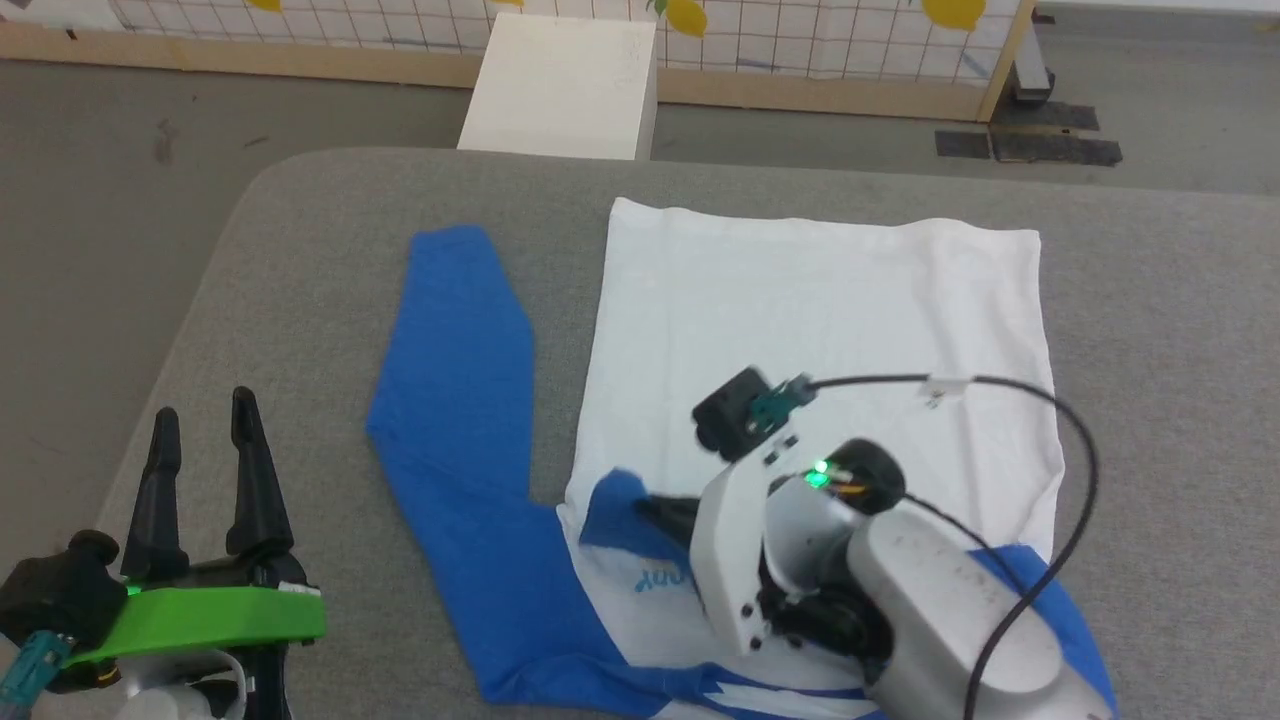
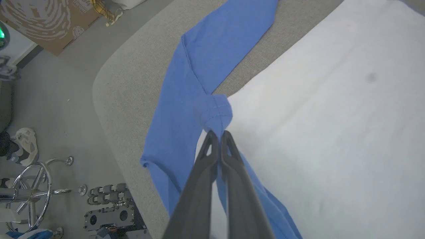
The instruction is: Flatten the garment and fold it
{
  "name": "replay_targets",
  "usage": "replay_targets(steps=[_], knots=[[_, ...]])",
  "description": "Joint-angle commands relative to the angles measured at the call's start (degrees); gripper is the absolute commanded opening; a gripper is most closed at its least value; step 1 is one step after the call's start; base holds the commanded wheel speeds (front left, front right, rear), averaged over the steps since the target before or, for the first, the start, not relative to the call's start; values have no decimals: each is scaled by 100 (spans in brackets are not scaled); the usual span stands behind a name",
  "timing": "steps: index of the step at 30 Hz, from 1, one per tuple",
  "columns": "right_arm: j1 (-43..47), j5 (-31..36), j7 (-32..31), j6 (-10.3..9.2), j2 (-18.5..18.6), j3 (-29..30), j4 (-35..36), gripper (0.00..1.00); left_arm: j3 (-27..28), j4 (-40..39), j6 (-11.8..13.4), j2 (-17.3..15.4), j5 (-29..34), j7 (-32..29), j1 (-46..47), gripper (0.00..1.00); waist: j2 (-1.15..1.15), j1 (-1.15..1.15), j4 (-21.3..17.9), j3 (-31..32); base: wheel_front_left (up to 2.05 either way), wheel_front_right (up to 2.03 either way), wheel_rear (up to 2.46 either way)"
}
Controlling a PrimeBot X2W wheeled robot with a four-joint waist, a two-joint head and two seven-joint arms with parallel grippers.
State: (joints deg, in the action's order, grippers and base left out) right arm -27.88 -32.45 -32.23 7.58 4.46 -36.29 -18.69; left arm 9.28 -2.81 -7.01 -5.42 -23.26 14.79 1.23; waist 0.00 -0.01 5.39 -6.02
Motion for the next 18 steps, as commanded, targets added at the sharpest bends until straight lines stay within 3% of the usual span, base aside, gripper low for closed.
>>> replay_targets(steps=[1,6,7,8,9,14,18], knots=[[72,-71,75,-9,-46,-128,-208,0,2,17,-19,32,-29,20,47,100,0,1,31,-62,0,0,0],[-17,-207,211,-9,-118,-613,-765,0,-28,75,-27,45,-51,20,95,100,0,1,45,-135,0,0,0],[-59,-249,246,-9,-125,-727,-821,19,-34,93,-29,42,-54,20,105,100,0,1,39,-140,0,0,0],[-90,-319,296,-9,-130,-776,-843,45,-36,109,-30,35,-56,20,112,100,0,1,29,-139,0,0,0],[-139,-410,404,-9,-136,-787,-841,100,-39,131,-31,24,-57,20,117,100,0,1,11,-128,0,0,0],[-435,-722,980,-9,-147,-574,-598,100,-40,187,-35,-24,-47,20,101,100,0,1,-112,-47,0,0,0],[-594,-749,1570,-9,-17,159,-254,100,-69,215,-37,-38,-39,21,53,100,0,1,-233,46,0,0,0]])
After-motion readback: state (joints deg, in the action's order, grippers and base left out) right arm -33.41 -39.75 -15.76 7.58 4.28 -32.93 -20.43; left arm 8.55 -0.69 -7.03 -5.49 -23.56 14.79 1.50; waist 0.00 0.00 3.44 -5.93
